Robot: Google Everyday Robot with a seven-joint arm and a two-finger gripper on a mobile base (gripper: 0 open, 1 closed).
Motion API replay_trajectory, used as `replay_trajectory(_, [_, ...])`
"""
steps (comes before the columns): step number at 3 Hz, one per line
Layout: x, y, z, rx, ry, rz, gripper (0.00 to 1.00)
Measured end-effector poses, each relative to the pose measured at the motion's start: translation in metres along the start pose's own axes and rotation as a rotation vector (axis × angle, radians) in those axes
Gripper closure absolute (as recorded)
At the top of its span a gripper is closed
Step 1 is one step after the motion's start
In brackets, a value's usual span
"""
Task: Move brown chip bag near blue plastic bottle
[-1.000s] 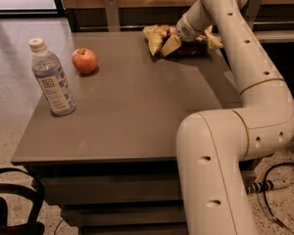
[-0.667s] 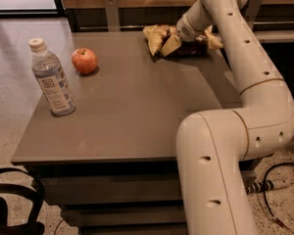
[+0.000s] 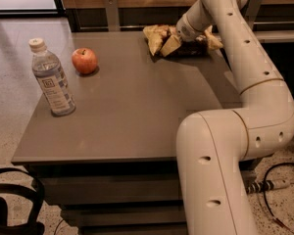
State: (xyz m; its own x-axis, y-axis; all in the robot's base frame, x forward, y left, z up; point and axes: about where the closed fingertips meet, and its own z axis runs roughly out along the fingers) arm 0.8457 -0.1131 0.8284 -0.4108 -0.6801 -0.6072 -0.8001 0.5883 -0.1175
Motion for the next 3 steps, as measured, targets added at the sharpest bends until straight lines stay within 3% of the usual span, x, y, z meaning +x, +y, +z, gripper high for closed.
replay_trajectory(3, [0.0000, -0.0001, 0.0001, 0.000, 0.000, 0.000, 1.00])
